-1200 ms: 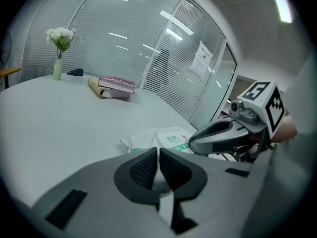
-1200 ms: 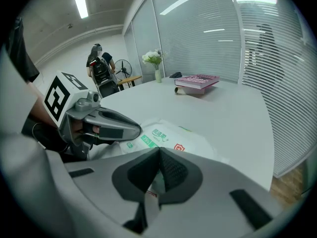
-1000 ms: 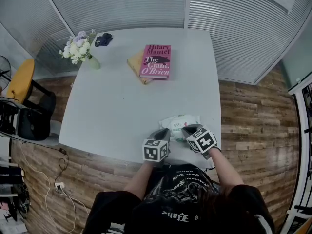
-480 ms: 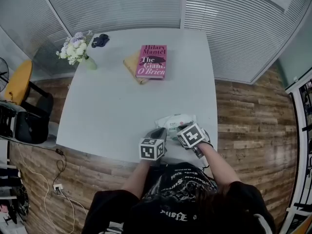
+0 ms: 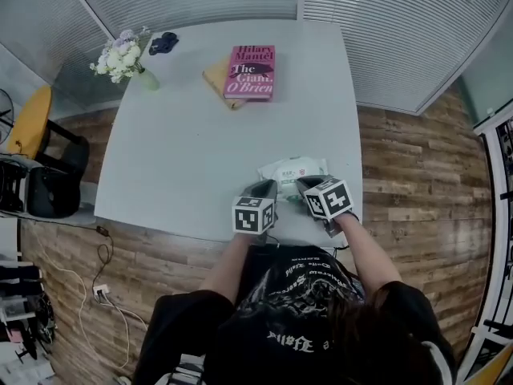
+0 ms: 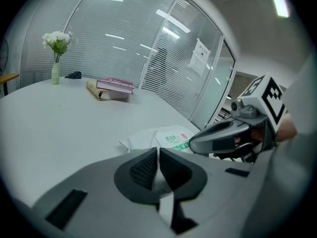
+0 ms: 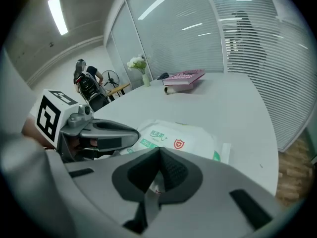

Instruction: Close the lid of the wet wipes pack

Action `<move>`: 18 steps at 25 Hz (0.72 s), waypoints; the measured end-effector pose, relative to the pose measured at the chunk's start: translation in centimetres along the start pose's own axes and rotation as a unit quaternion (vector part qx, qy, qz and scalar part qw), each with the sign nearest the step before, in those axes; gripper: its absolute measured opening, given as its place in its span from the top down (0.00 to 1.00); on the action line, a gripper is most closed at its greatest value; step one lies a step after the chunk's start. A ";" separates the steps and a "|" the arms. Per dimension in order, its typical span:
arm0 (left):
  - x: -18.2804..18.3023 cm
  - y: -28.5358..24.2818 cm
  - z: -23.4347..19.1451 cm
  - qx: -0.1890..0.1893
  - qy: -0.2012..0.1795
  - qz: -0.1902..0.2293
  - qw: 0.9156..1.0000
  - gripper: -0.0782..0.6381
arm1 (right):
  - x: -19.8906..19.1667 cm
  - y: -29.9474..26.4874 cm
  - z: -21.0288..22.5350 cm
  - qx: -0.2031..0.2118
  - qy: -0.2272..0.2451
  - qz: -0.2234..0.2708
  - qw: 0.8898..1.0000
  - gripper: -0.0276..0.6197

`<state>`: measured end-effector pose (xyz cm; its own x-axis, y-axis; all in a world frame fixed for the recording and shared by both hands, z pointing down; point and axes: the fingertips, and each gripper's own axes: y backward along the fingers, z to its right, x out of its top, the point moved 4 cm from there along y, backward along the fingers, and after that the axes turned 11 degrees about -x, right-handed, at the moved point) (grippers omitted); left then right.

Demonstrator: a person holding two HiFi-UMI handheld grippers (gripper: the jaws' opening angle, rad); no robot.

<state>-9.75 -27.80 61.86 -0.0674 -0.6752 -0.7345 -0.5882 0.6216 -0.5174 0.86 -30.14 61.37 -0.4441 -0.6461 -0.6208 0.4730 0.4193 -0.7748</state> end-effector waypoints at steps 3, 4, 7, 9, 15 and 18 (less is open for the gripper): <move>-0.1 0.1 0.1 0.008 0.000 0.001 1.000 0.87 | -0.3 -0.1 -0.4 -0.009 0.013 0.008 1.000 0.96; -0.1 0.2 0.1 0.008 0.001 0.002 1.000 0.87 | -0.4 -0.1 -0.5 -0.011 0.014 0.008 1.000 0.96; -0.2 0.4 0.1 0.007 0.005 0.003 1.000 0.87 | -0.4 -0.2 -0.9 -0.015 0.025 -0.004 1.000 0.96; -0.2 0.3 0.1 0.003 0.012 0.005 1.000 0.87 | -0.1 -0.3 -1.1 -0.027 0.057 -0.023 0.998 0.96; 0.1 -0.2 -0.2 -0.017 0.036 0.007 0.999 0.88 | 0.9 -1.4 -1.5 -0.054 0.141 -0.108 0.983 0.96; 0.0 -0.2 0.0 -0.023 0.041 0.006 0.999 0.88 | 0.5 -1.4 -1.8 -0.057 0.139 -0.109 0.983 0.96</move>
<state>-9.64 -27.95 61.98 -0.1395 -0.6987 -0.7017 -0.6228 0.6128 -0.4864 -1.39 -29.87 61.95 -0.7234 -0.5359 -0.4354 0.2628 0.3694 -0.8913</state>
